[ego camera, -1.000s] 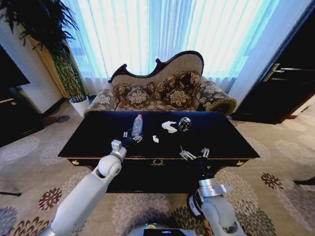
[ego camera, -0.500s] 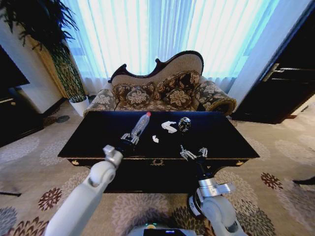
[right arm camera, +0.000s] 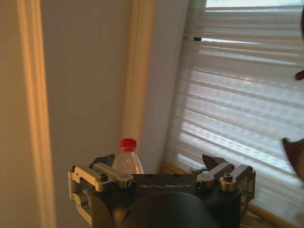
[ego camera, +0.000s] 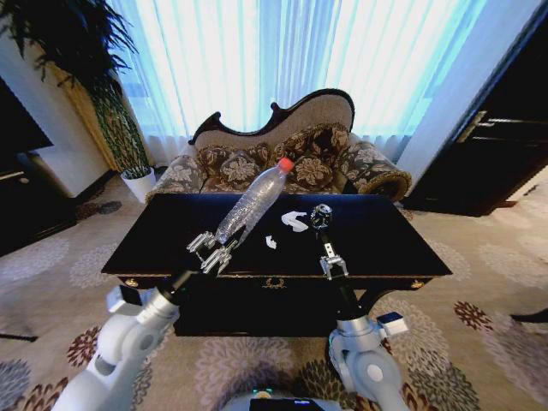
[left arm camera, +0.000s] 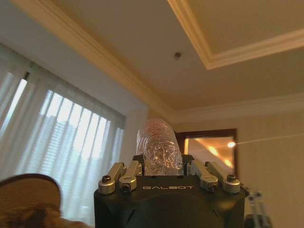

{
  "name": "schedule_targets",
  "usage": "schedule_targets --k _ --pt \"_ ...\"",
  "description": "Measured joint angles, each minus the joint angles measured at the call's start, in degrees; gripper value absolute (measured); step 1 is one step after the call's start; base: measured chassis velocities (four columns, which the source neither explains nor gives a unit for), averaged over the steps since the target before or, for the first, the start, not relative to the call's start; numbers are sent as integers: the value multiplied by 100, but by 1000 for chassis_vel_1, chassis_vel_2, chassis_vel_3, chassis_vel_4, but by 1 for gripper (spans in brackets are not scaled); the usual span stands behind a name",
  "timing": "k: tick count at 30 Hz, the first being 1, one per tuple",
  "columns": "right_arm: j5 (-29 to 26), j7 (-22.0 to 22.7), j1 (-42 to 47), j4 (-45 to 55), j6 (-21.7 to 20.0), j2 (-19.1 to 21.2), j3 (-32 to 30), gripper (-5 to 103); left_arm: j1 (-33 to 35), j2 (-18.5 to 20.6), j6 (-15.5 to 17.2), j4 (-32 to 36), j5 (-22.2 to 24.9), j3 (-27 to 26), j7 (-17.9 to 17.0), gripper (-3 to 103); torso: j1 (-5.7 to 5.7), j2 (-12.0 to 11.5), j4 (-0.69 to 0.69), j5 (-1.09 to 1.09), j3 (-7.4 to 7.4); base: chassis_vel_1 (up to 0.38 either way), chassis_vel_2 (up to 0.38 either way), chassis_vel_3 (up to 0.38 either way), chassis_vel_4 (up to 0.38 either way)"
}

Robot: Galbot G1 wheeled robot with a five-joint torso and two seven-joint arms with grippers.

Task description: Move to the front of the table and place the trash on the table into the trash bin.

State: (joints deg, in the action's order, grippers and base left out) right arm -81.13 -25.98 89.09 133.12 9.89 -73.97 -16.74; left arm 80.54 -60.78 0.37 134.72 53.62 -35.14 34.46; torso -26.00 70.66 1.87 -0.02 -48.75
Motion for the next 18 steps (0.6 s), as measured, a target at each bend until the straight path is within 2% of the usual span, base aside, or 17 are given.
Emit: schedule_targets --k 2,3,6,7,12,18 --pt "-146 -162 0 32 4 -10 53 100 58 68 159 95 166 -55 225 36 0 0 0 0 0 0 0 0 0" --pt "-233 -277 4 46 15 -8 86 100 88 127 261 141 238 -87 452 36 0 0 -1 0 0 0 0 0 0" --pt "-293 -384 11 51 35 -7 118 100 91 178 325 151 277 -93 623 36 0 0 -1 0 0 0 0 0 0" --pt "-308 -569 20 50 56 -16 154 100 88 259 388 139 338 -53 760 36 0 0 -1 0 0 0 0 0 0" --pt "-251 -979 46 17 64 -78 243 100 31 447 435 -9 455 80 822 36 0 -1 -1 0 -1 0 0 0 0" --pt "30 -1205 45 -15 40 -124 372 100 -124 577 445 -153 505 198 822 36 -1 0 0 0 -1 0 0 0 0"
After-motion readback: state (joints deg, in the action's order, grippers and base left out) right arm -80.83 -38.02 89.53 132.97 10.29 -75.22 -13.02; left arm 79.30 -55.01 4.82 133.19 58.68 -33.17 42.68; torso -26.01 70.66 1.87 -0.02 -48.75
